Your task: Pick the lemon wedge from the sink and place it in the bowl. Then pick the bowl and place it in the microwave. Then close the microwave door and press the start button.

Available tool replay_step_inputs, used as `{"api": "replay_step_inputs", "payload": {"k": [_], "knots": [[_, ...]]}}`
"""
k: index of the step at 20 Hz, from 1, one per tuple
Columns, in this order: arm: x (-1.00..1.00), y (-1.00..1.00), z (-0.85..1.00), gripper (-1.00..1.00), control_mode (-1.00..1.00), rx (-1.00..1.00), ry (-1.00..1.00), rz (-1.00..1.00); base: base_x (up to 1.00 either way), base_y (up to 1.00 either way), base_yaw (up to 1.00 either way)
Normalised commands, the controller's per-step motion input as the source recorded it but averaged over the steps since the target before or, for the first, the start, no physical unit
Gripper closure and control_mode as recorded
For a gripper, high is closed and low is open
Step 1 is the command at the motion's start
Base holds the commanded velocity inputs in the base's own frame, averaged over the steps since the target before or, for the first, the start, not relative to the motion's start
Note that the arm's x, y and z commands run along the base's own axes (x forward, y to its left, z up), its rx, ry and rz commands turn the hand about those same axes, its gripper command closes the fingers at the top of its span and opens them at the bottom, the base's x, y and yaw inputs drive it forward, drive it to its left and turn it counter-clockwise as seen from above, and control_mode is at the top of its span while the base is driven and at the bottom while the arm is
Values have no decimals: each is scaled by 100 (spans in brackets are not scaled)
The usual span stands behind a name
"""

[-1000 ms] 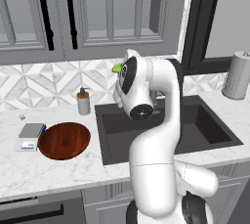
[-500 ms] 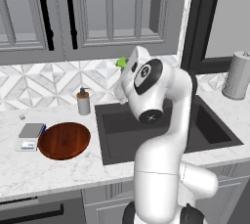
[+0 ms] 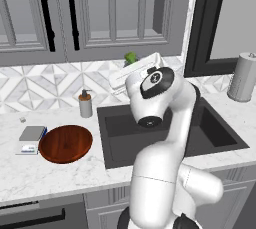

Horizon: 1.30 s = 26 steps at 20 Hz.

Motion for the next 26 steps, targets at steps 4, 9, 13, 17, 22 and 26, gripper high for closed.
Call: {"api": "replay_step_inputs", "payload": {"k": [4, 9, 13, 17, 22, 26], "knots": [[-1, 62, 31, 100, -100, 91, 17, 15, 0, 0, 0], [-3, 66, 16, 100, -100, 95, 21, 15, 0, 0, 0], [-9, 62, 14, 100, -100, 96, 15, 13, 0, 0, 0], [-3, 63, 15, 100, -100, 97, 3, 10, 0, 0, 0], [-12, 60, 25, 100, -100, 95, 0, 5, 0, 0, 0], [-44, 38, 57, 100, -100, 87, 16, 6, 0, 0, 0]]}}
